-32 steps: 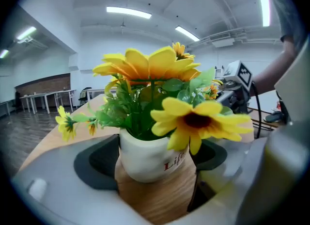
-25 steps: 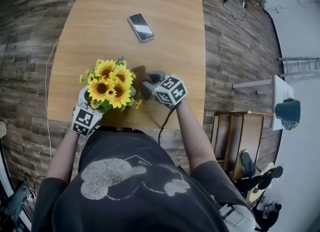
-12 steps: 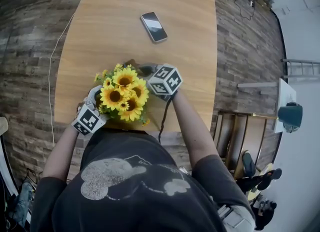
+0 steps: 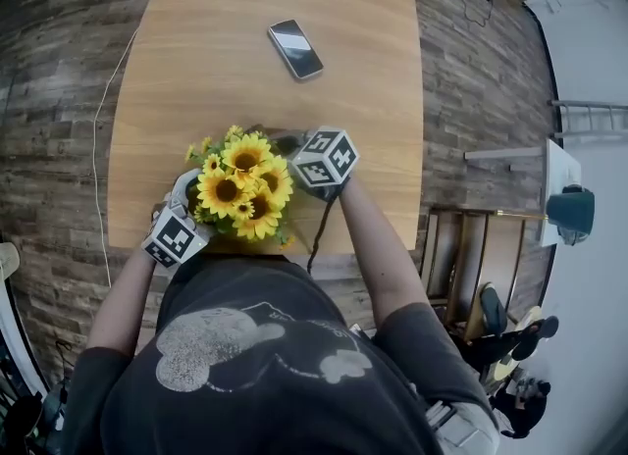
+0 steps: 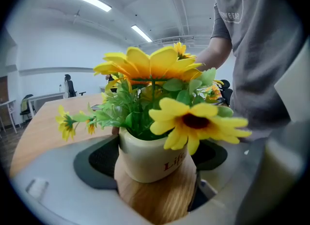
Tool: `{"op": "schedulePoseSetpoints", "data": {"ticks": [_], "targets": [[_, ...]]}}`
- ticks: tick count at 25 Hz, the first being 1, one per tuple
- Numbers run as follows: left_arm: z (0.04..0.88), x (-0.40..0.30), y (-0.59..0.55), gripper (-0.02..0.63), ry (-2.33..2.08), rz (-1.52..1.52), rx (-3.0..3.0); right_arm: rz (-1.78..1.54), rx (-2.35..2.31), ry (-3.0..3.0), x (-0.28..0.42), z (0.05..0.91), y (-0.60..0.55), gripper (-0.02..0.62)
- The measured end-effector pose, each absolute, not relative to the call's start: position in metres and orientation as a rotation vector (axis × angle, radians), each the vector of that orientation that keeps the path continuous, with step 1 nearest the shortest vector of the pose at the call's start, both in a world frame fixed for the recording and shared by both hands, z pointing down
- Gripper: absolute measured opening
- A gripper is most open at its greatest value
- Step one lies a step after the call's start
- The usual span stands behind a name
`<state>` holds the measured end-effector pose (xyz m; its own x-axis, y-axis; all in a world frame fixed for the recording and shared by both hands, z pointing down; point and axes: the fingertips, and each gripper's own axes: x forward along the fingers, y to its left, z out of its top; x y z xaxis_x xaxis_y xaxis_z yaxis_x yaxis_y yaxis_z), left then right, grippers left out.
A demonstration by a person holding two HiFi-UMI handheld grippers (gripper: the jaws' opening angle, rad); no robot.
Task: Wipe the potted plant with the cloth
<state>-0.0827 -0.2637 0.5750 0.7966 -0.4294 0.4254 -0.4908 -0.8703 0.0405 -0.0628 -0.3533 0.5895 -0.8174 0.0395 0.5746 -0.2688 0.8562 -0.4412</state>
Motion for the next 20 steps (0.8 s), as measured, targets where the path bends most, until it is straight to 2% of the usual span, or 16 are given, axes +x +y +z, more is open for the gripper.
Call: {"op": "schedulePoseSetpoints", "data": {"ticks": [20], "targets": [[0.577,-0.077,-0.273,0.492,-1.008,0.558,2.704,0.758,0.434,-2.498,0.004,0.59,-0.291,0.049]]}}
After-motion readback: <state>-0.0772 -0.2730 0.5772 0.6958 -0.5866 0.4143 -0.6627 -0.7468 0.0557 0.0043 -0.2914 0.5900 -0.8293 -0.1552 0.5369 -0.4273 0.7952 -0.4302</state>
